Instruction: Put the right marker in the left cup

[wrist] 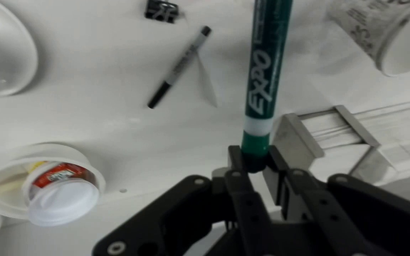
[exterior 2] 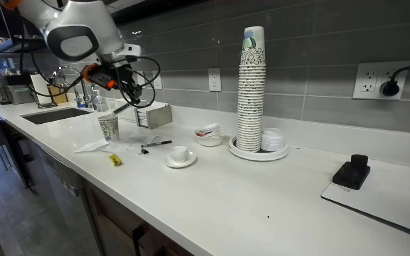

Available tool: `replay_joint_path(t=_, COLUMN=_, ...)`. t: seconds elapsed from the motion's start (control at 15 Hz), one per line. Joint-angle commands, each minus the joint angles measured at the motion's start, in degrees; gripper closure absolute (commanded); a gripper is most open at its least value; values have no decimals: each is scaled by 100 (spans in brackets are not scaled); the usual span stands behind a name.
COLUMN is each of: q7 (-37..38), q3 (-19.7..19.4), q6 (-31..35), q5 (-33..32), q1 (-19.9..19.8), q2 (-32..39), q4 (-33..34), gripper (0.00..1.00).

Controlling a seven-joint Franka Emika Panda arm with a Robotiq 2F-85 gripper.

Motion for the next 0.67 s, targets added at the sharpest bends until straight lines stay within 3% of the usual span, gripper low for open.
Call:
replay_joint_path(t=0.0, q7=-814, q3=-150, q6=300, q5=1205, q1=697, q2=-671, q4=-182, gripper=95)
replay_joint_path(t=0.07, q7=-324, q3=-150, q6=124, q5=562, q1=477, q2=-326, q4=-24, gripper=81)
replay_joint_path(t=0.27, q7=-572, q3=-78, q6=189, q5=968, q1=634, q2=-573, q4=-41, gripper=81)
replay_joint_path(t=0.33, q7=-584, q3=-87, q6=190, q5=974, q1=634, q2=-583, q4=-50, gripper=95)
replay_joint_path(t=0.47, q7=-1616, q3=-349, q6=836, q5=2194, q1=1353, q2=-518, q4=81, gripper=95)
replay_joint_path(t=0.6, q7=-2065, q3=-530, q6=1276, q5=3053, q1=2062, q2=-420, q4=303, gripper=95)
